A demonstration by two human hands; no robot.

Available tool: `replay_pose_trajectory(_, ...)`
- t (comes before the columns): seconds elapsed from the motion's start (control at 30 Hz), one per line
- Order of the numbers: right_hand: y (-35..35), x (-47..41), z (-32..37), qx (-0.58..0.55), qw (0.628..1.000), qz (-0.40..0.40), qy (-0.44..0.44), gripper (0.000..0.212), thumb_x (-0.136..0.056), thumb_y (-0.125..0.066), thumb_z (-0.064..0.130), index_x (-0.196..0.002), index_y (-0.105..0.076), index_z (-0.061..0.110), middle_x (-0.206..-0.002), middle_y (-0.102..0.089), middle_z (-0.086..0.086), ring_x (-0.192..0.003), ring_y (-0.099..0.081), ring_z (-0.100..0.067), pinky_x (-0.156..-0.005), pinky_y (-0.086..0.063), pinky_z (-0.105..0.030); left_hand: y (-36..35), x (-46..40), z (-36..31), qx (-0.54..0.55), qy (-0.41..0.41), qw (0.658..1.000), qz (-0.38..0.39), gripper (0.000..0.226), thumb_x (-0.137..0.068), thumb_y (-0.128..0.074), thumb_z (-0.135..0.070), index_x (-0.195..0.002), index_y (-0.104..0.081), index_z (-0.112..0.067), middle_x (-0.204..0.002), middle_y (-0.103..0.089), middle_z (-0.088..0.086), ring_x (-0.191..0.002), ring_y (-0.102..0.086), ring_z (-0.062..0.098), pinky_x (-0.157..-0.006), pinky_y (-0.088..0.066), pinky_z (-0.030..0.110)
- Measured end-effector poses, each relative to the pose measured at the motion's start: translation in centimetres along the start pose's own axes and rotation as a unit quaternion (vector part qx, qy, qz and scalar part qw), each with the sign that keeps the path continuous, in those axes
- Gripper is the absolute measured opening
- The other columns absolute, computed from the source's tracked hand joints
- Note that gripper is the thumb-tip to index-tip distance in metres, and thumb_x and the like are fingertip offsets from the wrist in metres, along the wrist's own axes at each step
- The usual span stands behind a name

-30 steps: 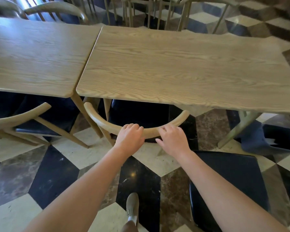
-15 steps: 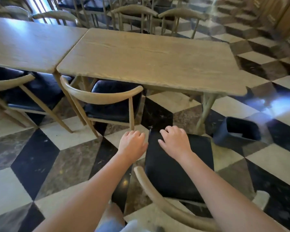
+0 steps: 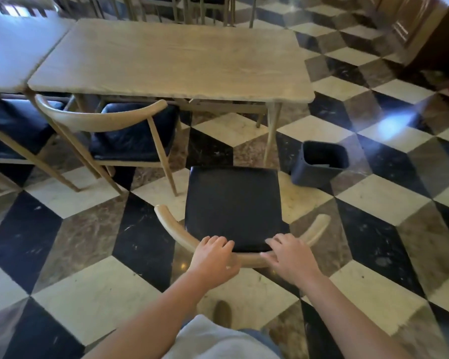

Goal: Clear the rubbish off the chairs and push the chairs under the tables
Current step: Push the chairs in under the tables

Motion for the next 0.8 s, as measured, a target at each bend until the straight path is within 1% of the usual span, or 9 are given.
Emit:
replay_pose_trajectory(0.1,-1.5,1.5,-1.0,-0.007,0.999,0.039,0.011,0.048,-0.091,-0.040,0.055,-0.125,-0.051,0.023,-0.120,-0.057,0.002,-0.112,-0.048,-0.018,-0.092,-0.041,-0.033,-1.2,0.3,-0.5,-0.004,0.007,1.000,0.018,0.039,-0.086,-0.048,-0.047,-0.117,-0.052,-0.024,-0.110,-0.058,-0.003,-0.105,-0.053,0.018,-0.097,-0.042,0.035)
replay_pose_trajectory(0.23,-2.0,1.7,-1.3,-0.002,0.999,0.032,0.023,0.046,-0.088,-0.052,0.048,-0.126,-0.050,0.022,-0.121,-0.056,0.001,-0.114,-0.046,-0.018,-0.095,-0.041,-0.032,-1.6,0.1,-0.4,-0.021,0.010,0.999,0.024,0.032,-0.090,-0.049,-0.044,-0.114,-0.055,-0.023,-0.107,-0.058,-0.003,-0.102,-0.052,0.018,-0.089,-0.046,0.033)
replay_pose_trajectory(0.37,-2.4,1.3,-1.2,0.023,0.999,0.033,0.026,0.039,-0.087,-0.057,0.042,-0.119,-0.051,0.020,-0.116,-0.056,-0.001,-0.108,-0.047,-0.020,-0.089,-0.042,-0.031,-1.8,-0.4,-0.2,-0.028,0.029,0.999,0.031,0.025,-0.090,-0.049,-0.040,-0.106,-0.059,-0.022,-0.100,-0.059,-0.003,-0.097,-0.053,0.018,-0.080,-0.048,0.033)
replay_pose_trajectory(0.47,-2.4,0.6,-1.2,0.027,0.999,0.026,0.018,0.033,-0.089,-0.058,0.038,-0.113,-0.052,0.017,-0.112,-0.056,-0.003,-0.105,-0.047,-0.020,-0.086,-0.043,-0.031,-1.5,-1.0,-0.1,-0.044,0.050,0.997,0.042,0.019,-0.091,-0.050,-0.034,-0.094,-0.064,-0.022,-0.092,-0.060,-0.003,-0.090,-0.054,0.018,-0.068,-0.047,0.031)
replay_pose_trajectory(0.53,-2.5,0.3,-1.4,0.024,0.999,0.026,0.011,0.031,-0.088,-0.059,0.038,-0.109,-0.055,0.016,-0.109,-0.058,-0.002,-0.102,-0.048,-0.019,-0.084,-0.045,-0.030,-1.6,-1.3,0.0,-0.053,0.060,0.995,0.059,0.019,-0.091,-0.050,-0.032,-0.091,-0.065,-0.021,-0.090,-0.061,-0.002,-0.087,-0.054,0.018,-0.064,-0.046,0.031)
replay_pose_trajectory(0.67,-2.9,-0.5,-1.4,0.037,0.998,0.037,0.035,0.031,-0.089,-0.057,0.038,-0.110,-0.053,0.017,-0.109,-0.056,-0.003,-0.105,-0.047,-0.021,-0.083,-0.046,-0.032,-1.9,-1.7,0.7,-0.072,0.039,0.994,0.074,0.019,-0.092,-0.051,-0.031,-0.098,-0.065,-0.019,-0.096,-0.060,-0.002,-0.088,-0.050,0.017,-0.068,-0.049,0.030)
replay_pose_trajectory(0.8,-2.2,-2.5,-1.1,0.041,0.998,0.025,0.051,0.031,-0.089,-0.057,0.036,-0.113,-0.053,0.016,-0.111,-0.056,-0.005,-0.108,-0.046,-0.024,-0.082,-0.048,-0.035,-0.7,-3.2,2.0,-0.035,0.044,0.997,0.060,0.024,-0.092,-0.048,-0.035,-0.097,-0.066,-0.019,-0.096,-0.061,-0.001,-0.091,-0.052,0.017,-0.076,-0.051,0.033)
Point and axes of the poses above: each hand's wrist, its own x-axis away from the middle knuckle, its own y-axis out of the back of the hand, z = x × y, the point moved 5 cm from there along -x, towards the middle knuckle
